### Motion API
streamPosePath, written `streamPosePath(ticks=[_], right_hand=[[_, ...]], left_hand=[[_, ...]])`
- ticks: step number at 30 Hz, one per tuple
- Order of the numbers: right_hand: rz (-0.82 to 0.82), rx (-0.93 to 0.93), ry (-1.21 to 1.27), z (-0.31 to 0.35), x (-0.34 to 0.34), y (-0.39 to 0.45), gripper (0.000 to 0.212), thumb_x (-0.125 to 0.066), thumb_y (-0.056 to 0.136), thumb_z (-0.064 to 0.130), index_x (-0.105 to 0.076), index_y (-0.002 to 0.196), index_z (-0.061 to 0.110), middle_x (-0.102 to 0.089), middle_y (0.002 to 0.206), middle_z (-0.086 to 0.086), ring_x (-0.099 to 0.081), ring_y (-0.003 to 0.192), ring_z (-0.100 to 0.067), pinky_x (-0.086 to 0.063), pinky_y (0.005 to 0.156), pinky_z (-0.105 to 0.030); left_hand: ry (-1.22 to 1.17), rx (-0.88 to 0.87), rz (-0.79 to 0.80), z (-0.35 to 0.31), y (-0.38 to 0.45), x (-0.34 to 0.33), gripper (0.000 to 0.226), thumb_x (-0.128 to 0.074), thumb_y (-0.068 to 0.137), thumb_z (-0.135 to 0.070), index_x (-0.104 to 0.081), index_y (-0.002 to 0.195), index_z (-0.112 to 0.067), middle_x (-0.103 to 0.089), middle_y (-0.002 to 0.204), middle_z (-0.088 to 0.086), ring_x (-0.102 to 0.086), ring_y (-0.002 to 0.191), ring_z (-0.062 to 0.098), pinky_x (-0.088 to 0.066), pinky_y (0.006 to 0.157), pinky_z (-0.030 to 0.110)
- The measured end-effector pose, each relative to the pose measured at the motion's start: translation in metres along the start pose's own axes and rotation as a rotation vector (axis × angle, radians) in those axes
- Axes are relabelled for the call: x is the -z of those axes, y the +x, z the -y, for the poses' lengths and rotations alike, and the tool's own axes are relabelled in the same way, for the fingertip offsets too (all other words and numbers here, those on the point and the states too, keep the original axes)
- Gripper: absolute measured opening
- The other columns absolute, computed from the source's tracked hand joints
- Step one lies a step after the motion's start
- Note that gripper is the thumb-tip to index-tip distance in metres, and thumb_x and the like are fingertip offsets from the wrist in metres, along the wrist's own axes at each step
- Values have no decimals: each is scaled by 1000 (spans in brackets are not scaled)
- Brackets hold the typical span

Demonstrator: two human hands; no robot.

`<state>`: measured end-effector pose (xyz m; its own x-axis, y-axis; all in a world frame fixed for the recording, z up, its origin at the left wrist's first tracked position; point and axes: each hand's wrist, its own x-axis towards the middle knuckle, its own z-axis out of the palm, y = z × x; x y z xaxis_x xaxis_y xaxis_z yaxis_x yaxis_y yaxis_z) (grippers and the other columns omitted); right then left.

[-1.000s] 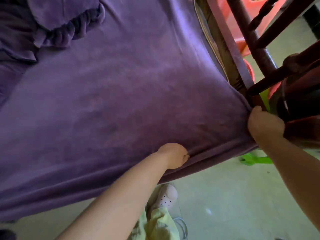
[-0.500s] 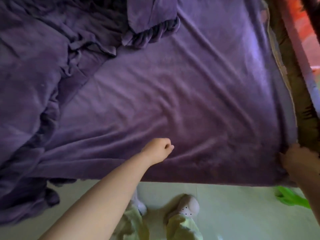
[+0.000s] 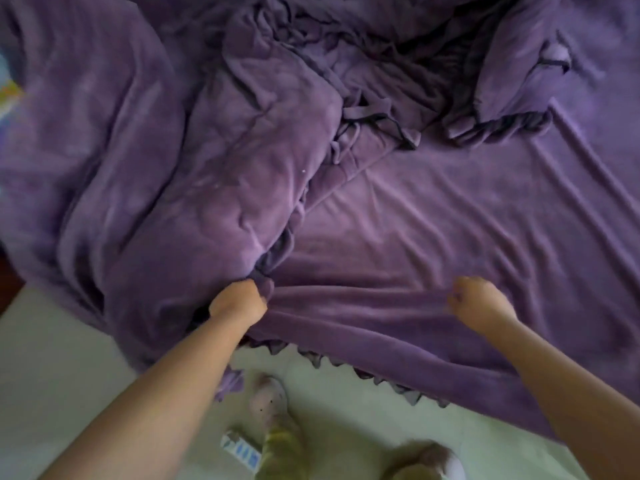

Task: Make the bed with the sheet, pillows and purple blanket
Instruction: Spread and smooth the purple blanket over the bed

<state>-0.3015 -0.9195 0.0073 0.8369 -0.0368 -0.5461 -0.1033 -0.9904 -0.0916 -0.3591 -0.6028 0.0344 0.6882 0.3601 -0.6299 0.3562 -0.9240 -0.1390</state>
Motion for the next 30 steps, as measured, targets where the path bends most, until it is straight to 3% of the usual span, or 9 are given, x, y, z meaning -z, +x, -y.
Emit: streamPosePath(ticks=[7, 11, 13, 16, 19, 23, 26, 28, 30], right_hand=[[396, 40, 680, 226, -37, 8, 29, -47, 94, 20, -56, 71, 8, -57, 80, -13, -54, 66, -20, -44, 63, -30], [562, -103, 1160, 305, -59, 11, 46, -48, 89, 48, -54, 112, 9, -64, 103, -14, -63, 90, -25, -53, 81, -38], [591, -197, 1396, 338, -61, 15, 62, -56, 83, 52, -46, 125, 7, -61, 120, -15, -62, 101, -28, -55, 81, -38], [519, -289, 1562, 371, -55, 18, 46, -69, 77, 39, -53, 110, 12, -67, 91, -4, -60, 68, -15, -51, 52, -23], [516, -191, 1608, 403, -32, 24, 26, -57, 89, 19, -43, 68, 14, -42, 41, 3, -37, 26, -6, -25, 29, -11], [465, 89, 1604, 458, 30, 37, 37, -44, 95, 21, -39, 59, 16, -53, 40, 5, -53, 48, -11, -37, 52, -22], [291, 215, 1496, 479, 65, 61, 36, -49, 94, 21, -47, 58, 16, -53, 38, 5, -51, 52, -14, -44, 60, -28], [295, 274, 1443, 481, 77, 71, 35, -46, 96, 18, -44, 61, 16, -49, 34, 9, -49, 39, -6, -43, 47, -19], [341, 318, 1326, 479, 79, 78, 36, -44, 97, 19, -39, 61, 18, -46, 40, 5, -44, 40, -8, -35, 45, -19]], left_hand=[[442, -603, 168, 115, 28, -4, 49, -58, 85, -39, -54, 123, -9, -48, 132, 9, -44, 126, 26, -35, 104, 35], [571, -821, -28, 155, 47, -19, 26, -68, 72, -24, -72, 94, -12, -63, 108, 1, -57, 109, 17, -39, 96, 25], [583, -785, -146, 166, 49, -8, 23, -54, 65, -17, -76, 59, -16, -69, 72, -6, -69, 77, 12, -39, 80, 23], [760, -673, -117, 193, 70, 8, 38, -35, 90, 1, -64, 115, -3, -63, 120, 10, -54, 119, 29, -35, 103, 36], [837, -399, -112, 228, 100, 65, 39, -34, 97, -4, -53, 130, -5, -53, 136, 8, -45, 130, 26, -36, 108, 36], [541, -277, -276, 226, 114, 98, 31, -54, 87, -21, -63, 116, -17, -64, 120, 1, -56, 116, 20, -36, 103, 32], [405, -618, -603, 204, 102, 86, 16, -70, 61, -20, -70, 76, -17, -70, 70, 4, -67, 62, 24, -44, 70, 31], [528, -974, -552, 201, 106, 71, 38, -47, 75, -11, -71, 99, -28, -72, 103, 7, -70, 91, 28, -37, 86, 44], [688, -1158, -397, 201, 124, 61, 63, -31, 92, -4, -34, 140, -44, -27, 157, 0, -28, 143, 29, -13, 116, 51]])
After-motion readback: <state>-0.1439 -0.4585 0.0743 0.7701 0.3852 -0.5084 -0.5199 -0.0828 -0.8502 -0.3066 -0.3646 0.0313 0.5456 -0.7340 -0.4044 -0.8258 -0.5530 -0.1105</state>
